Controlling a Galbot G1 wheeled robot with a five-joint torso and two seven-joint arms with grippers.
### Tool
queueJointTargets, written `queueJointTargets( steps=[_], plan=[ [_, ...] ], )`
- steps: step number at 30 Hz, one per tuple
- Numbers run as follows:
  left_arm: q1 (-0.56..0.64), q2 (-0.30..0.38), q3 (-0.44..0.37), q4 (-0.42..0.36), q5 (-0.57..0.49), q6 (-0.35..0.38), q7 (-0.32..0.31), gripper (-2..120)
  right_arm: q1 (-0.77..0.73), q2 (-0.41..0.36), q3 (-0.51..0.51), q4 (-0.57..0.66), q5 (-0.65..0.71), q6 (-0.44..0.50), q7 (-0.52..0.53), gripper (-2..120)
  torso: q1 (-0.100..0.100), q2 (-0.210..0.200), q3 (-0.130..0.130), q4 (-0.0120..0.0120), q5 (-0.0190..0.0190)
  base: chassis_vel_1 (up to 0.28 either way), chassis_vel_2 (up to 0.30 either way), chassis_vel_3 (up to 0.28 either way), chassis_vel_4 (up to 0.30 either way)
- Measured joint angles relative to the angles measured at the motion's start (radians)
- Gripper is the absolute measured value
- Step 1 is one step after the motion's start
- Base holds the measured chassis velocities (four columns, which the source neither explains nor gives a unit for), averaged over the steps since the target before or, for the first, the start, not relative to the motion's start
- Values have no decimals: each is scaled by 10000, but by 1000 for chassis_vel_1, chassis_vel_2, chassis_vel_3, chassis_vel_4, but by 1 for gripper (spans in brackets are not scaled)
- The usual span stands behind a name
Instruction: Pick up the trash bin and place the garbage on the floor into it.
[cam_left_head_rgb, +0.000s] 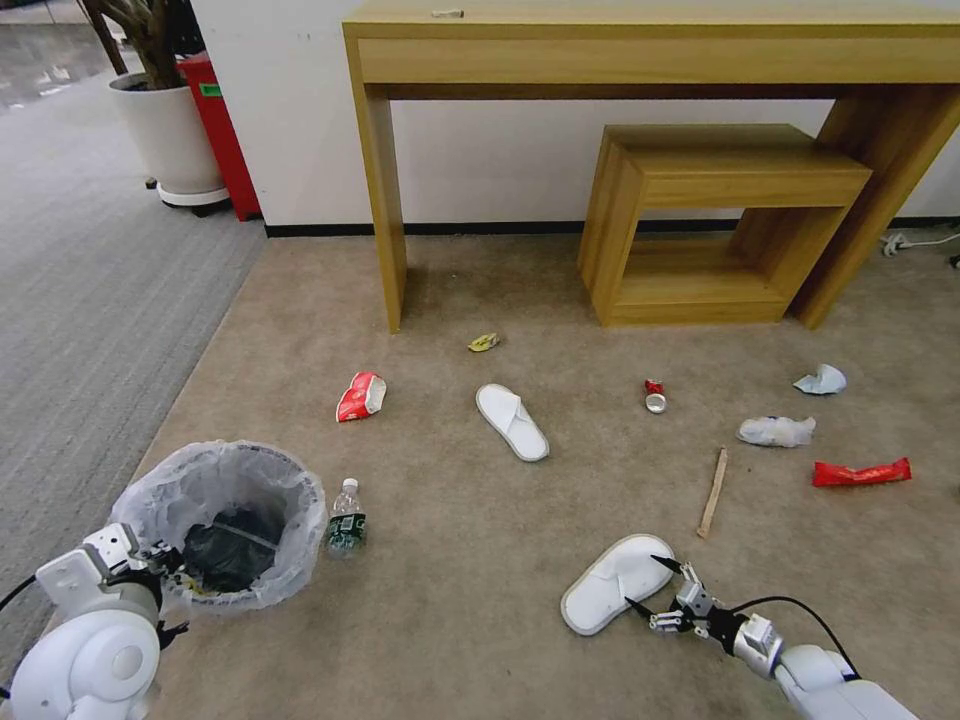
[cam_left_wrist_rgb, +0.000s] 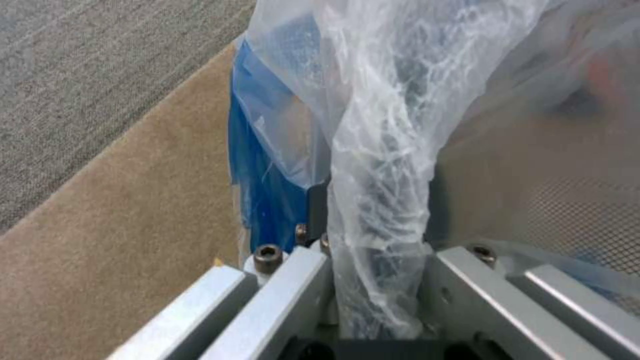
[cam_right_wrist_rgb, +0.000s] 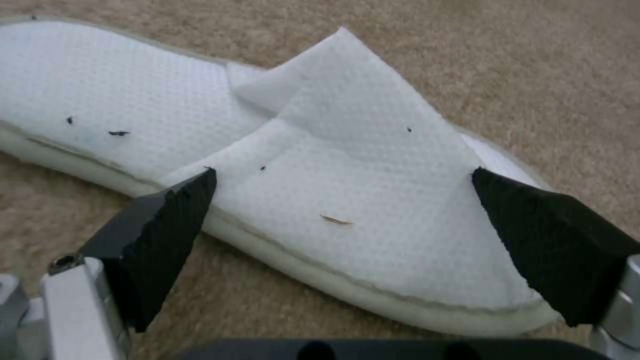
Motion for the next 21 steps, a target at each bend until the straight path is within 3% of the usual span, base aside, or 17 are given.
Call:
queueJointTargets(
  steps=[21],
  plan=[
    [-184, 77, 117, 155, -16, -37, -10, 0, 478, -249, 87, -81, 20, -5, 208, 97, 0, 0, 0, 0, 0, 0, 0, 0, 0]
  ],
)
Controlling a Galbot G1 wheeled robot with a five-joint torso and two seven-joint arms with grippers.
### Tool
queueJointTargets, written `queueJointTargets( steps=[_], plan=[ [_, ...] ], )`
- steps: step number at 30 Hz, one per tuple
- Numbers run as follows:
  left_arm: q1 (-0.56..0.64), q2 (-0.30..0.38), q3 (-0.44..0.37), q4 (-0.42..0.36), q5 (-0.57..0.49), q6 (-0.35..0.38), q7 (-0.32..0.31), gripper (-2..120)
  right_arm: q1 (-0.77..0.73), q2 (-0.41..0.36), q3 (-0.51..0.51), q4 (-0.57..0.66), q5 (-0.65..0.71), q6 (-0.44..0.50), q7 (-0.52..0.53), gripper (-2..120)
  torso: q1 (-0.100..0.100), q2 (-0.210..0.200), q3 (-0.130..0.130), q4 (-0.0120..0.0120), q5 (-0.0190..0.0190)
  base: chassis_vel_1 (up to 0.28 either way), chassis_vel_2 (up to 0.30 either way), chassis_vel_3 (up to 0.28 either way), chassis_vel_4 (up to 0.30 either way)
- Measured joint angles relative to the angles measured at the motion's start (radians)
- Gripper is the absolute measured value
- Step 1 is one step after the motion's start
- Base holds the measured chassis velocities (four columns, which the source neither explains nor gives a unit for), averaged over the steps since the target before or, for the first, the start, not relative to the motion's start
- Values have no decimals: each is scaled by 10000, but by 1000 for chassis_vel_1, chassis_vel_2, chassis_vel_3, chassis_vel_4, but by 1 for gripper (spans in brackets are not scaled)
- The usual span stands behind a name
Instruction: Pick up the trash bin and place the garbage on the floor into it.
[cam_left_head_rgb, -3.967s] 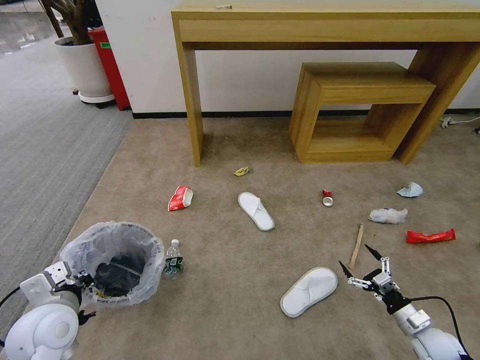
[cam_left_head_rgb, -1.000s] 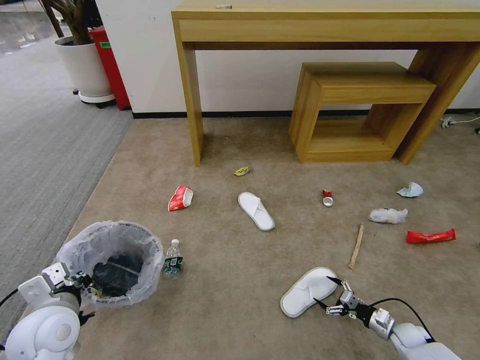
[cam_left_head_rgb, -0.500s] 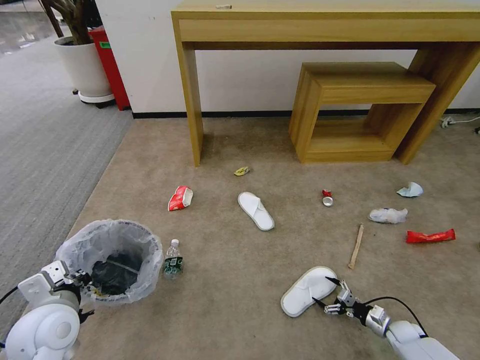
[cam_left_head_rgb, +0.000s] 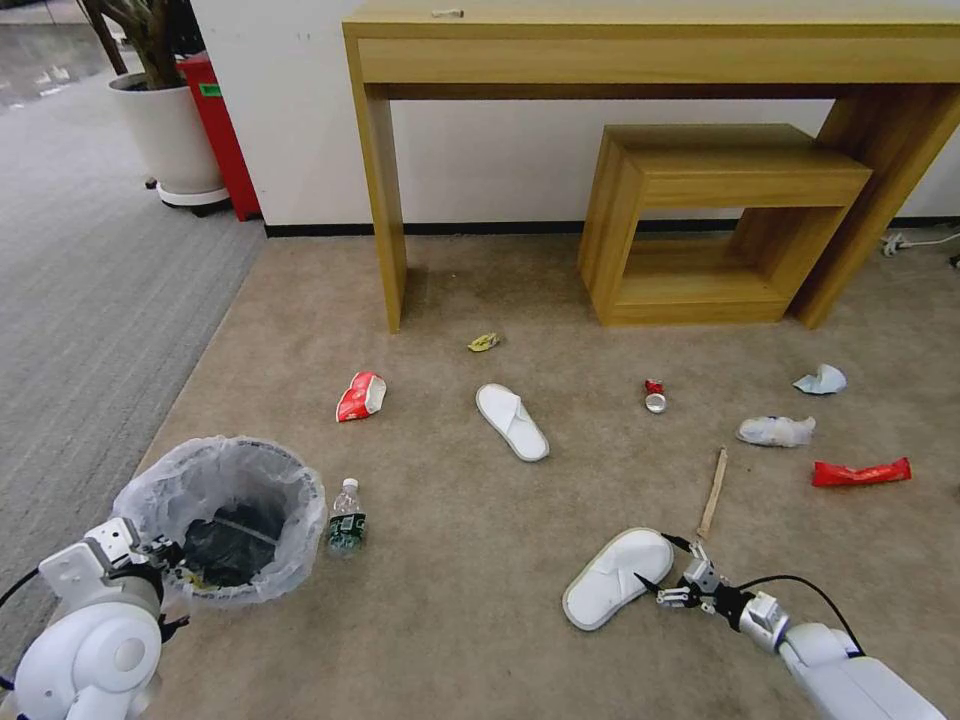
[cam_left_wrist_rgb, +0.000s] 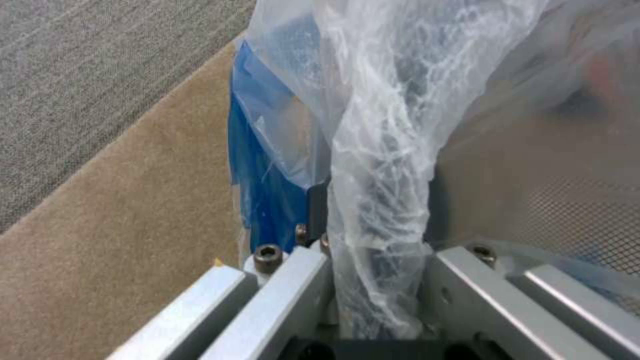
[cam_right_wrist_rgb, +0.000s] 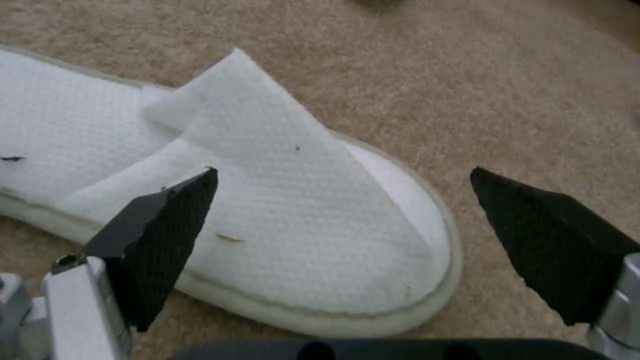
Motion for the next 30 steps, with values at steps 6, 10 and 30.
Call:
queueJointTargets(
  steps=[6, 10, 30],
  plan=[
    [9, -1, 8, -80, 0, -3, -15, 0, 82, 52, -29, -110, -24, -1, 2, 97, 0, 0, -1, -1, -1, 0, 0, 0, 0],
    [59, 1, -6, -185, -6, -3, -19, 0, 323, 216, -177, -319, -53, -4, 3, 97, 0, 0, -1, -1, -2, 0, 0, 0, 0],
    [274, -20, -108, -634, 5, -20, -24, 0, 1587, 1340, -772, -1533, -339, -6, -147, 92, 0, 0, 0, 0, 0, 0, 0, 0, 0]
  ],
)
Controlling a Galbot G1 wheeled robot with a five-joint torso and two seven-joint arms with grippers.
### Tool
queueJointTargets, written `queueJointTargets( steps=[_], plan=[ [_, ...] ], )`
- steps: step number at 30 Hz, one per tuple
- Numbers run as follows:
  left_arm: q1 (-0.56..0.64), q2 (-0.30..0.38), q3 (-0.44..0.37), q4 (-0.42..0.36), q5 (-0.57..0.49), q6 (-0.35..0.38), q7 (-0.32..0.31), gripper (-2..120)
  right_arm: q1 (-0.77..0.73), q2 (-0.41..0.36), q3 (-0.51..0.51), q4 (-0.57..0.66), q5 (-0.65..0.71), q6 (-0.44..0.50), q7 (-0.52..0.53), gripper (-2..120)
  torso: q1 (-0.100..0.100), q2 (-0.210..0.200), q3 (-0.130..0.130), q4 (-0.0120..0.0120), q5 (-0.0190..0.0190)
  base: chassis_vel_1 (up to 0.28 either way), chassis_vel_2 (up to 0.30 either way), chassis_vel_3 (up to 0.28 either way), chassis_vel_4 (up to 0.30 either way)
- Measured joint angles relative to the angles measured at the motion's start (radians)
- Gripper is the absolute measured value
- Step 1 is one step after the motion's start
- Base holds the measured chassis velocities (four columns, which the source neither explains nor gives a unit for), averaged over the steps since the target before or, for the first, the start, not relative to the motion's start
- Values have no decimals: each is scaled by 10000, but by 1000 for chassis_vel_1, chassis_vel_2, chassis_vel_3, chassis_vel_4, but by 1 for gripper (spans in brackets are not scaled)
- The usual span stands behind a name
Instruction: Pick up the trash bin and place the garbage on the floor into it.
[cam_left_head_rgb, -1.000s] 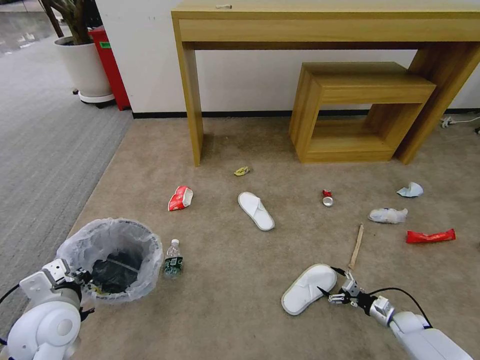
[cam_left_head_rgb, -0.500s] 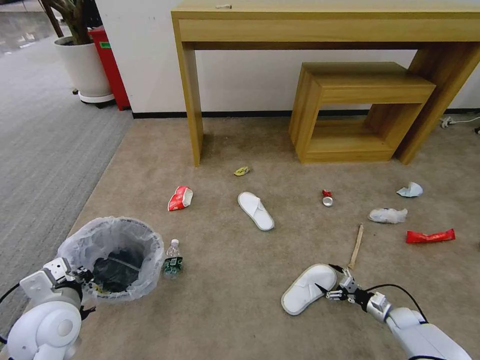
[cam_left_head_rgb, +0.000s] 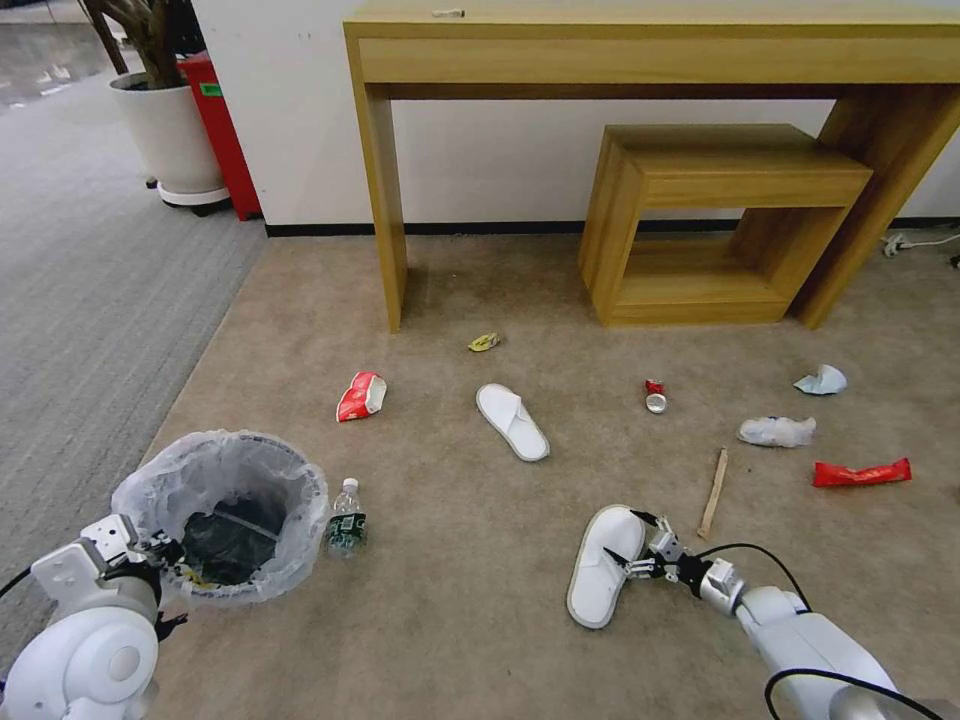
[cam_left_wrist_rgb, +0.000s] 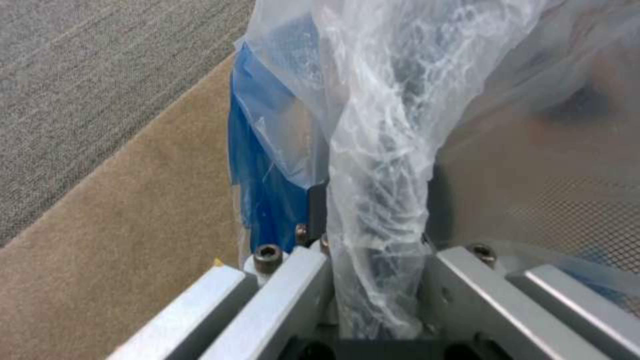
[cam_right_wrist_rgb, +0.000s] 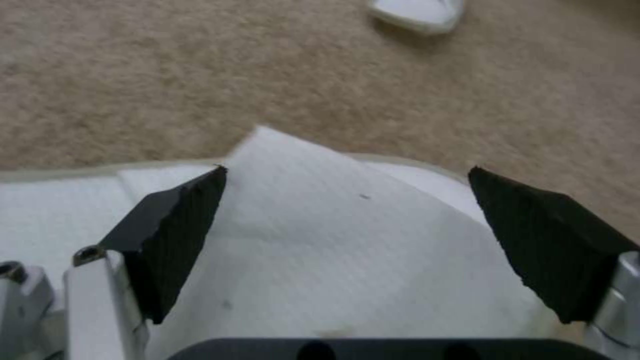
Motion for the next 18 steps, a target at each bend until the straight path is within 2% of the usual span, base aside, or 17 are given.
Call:
queueJointTargets(
  steps=[6, 8, 18],
  plan=[
    [-41, -43, 52, 0, 10, 0, -42, 0, 0, 162, -76, -34, -14, 0, -58, 86, 0, 0, 0, 0, 1, 0, 0, 0, 0],
    [-60, -60, 75, 29, 22, 0, -41, 0, -78, 95, -70, 165, 16, 0, -66, 92, 0, 0, 0, 1, 0, 0, 0, 0, 0],
    [-34, -50, 106, -18, 24, 1, -51, 0, -716, -93, 82, 885, 308, 0, 37, 96, -1, 0, 0, 1, 0, 0, 0, 0, 0]
  ],
)
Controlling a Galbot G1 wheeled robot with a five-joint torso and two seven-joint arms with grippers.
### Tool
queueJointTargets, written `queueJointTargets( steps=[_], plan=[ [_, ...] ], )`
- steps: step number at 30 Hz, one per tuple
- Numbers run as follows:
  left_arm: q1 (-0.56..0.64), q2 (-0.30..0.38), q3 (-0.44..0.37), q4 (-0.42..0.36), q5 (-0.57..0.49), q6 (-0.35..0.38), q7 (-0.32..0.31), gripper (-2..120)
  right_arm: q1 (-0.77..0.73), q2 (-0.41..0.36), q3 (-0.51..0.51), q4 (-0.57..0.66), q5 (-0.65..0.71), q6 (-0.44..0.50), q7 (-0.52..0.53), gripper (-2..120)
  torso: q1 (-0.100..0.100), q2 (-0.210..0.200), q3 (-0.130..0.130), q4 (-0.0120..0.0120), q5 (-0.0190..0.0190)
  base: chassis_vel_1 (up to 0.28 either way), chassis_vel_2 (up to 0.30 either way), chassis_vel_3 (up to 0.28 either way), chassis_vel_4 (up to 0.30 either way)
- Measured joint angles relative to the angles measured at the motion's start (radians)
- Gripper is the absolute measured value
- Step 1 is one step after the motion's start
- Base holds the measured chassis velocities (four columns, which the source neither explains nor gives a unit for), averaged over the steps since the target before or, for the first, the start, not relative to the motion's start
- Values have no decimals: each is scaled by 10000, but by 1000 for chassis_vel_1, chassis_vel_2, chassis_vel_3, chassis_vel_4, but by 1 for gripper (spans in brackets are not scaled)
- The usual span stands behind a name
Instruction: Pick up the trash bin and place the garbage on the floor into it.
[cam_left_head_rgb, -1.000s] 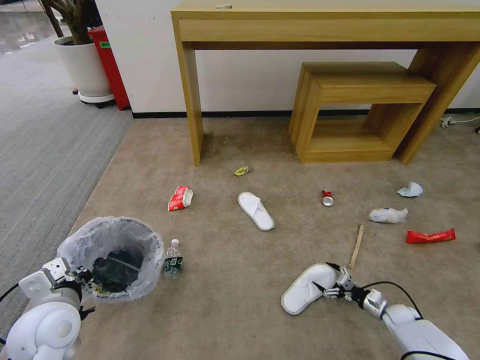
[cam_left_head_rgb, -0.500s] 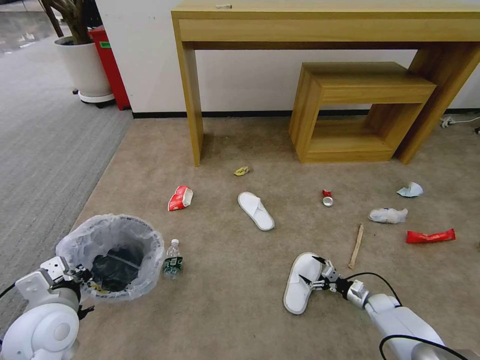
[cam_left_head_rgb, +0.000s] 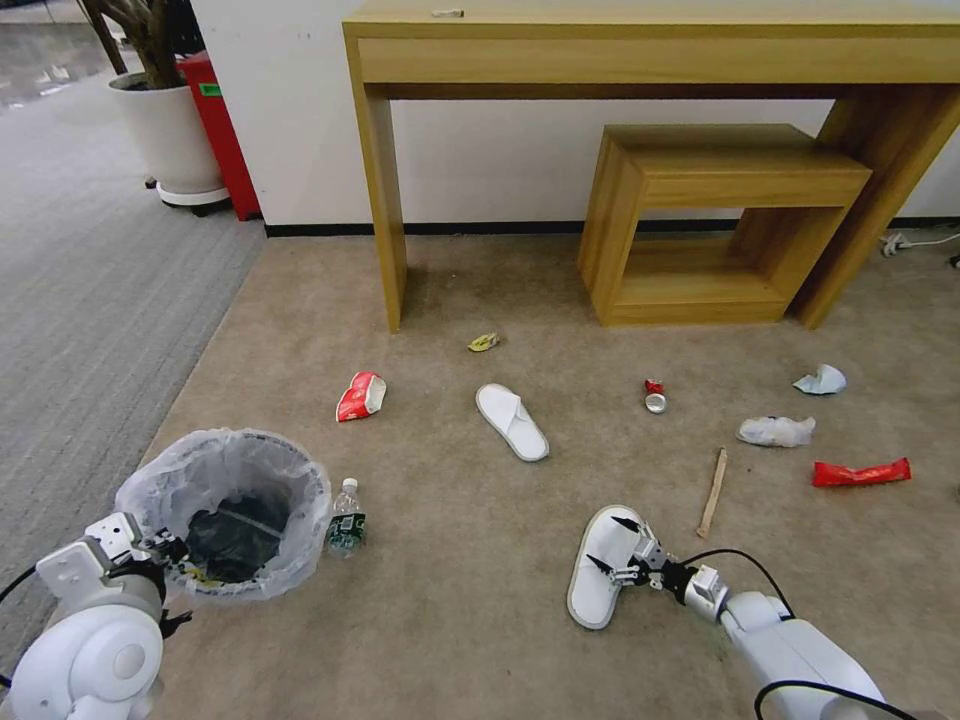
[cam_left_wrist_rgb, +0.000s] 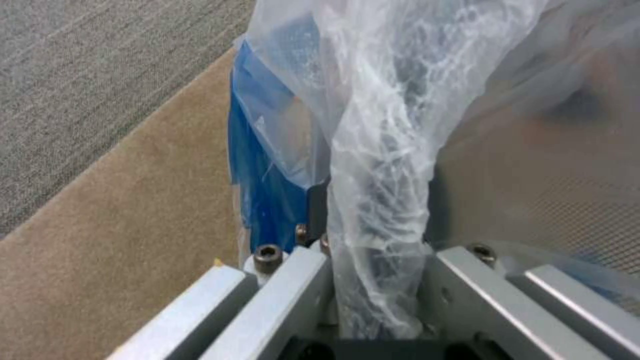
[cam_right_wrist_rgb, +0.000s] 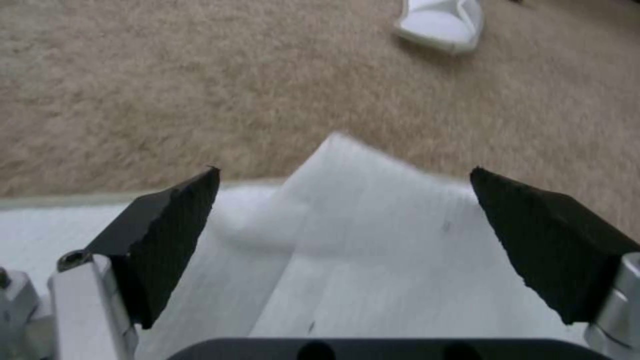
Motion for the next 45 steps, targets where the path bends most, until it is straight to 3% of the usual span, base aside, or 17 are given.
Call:
queueJointTargets(
  steps=[16, 28, 45],
  plan=[
    [-110, 505, 138, 87, -316, 0, -25, 0, -1128, 274, 902, 558, -298, -12, 1087, 97, -1, 0, 0, 1, -1, 0, 0, 0, 0],
    [-208, 684, 178, 237, -471, -50, 5, 0, -2056, 1102, 1650, 1267, -731, -141, 4077, 100, -1, 0, 1, 0, 1, 0, 0, 0, 0],
    [-118, 546, 216, 83, -328, -57, -3, 0, -2965, 928, 1923, 2837, -299, -750, 4919, 99, 0, 0, 1, 0, 0, 0, 0, 0, 0]
  ],
)
